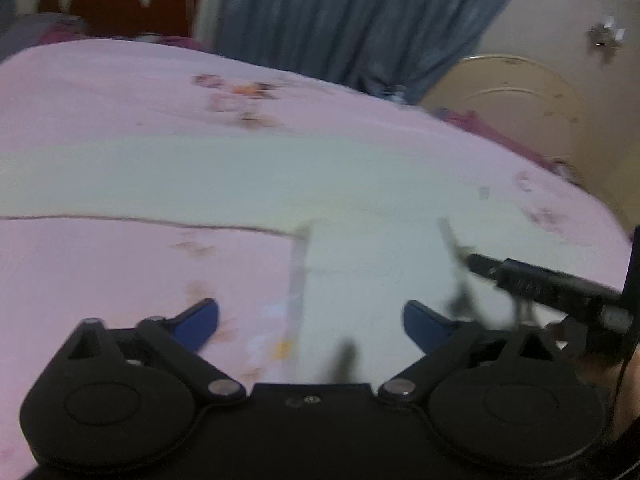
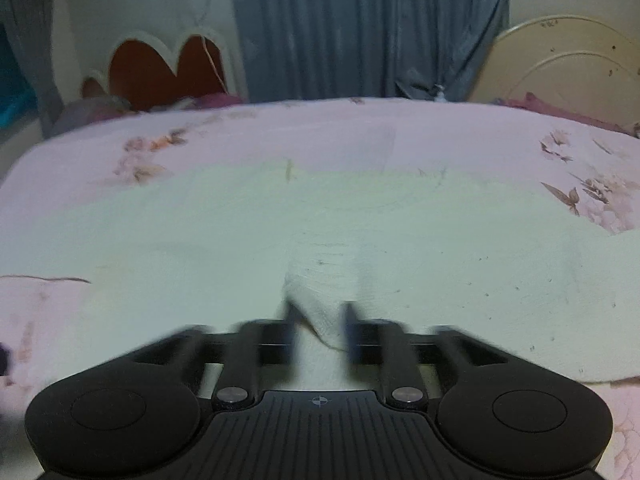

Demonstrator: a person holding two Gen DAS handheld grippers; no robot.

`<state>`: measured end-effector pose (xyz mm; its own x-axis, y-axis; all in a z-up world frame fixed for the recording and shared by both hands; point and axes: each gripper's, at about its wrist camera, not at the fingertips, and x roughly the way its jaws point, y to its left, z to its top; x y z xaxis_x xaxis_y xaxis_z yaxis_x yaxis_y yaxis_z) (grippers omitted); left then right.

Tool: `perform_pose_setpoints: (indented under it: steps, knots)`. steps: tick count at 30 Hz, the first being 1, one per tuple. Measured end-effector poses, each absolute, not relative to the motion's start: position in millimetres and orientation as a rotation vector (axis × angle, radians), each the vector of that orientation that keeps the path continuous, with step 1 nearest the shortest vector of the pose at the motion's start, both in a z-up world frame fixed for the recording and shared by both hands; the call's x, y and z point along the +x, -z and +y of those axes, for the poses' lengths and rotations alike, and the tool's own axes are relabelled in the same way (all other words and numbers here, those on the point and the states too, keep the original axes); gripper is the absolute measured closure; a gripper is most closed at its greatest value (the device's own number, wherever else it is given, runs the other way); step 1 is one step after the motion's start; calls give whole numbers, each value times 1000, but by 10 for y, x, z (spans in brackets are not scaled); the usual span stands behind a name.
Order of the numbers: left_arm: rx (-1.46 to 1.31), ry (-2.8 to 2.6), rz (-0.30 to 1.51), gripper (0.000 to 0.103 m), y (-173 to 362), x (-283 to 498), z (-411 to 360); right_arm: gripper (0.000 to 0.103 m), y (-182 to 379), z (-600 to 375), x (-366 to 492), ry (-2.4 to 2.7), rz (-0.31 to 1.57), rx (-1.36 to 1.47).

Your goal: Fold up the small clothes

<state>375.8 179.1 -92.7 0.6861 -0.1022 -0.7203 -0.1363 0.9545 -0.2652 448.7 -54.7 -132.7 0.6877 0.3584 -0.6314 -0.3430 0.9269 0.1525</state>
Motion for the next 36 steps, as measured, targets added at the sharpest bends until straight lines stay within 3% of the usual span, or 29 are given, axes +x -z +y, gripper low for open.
perform_pose_setpoints:
  steps: [1,3,4,5,7,15,18,26,36]
  knots:
    - [-330,11,816,22,929,3814,1743,38,1303,-614,4435,-383,691,15]
    - [-374,98,815,34,965,4007,1570,39,1290,-807,4347,-387,691,45]
    - [-395,144,817,42,996,4135,1449,46,1291,-921,4305,-382,693,70]
    - [-408,173,819,45,1027,4223,1352,66,1300,-1046,4275,-363,708,89]
    - [-433,226,826,49,1114,4422,1162,76,1322,-1300,4223,-314,740,129]
    - [-496,252,887,77,1489,4997,739,76,1441,-2180,4145,-136,795,280]
    - [-469,264,890,99,1517,5081,636,76,1465,-2303,4178,-112,800,320]
    - [-388,259,768,100,1177,5020,844,76,1476,-2389,4262,-89,811,351]
    - [-440,204,754,100,1129,4965,1402,76,1467,-2264,4314,-77,816,318]
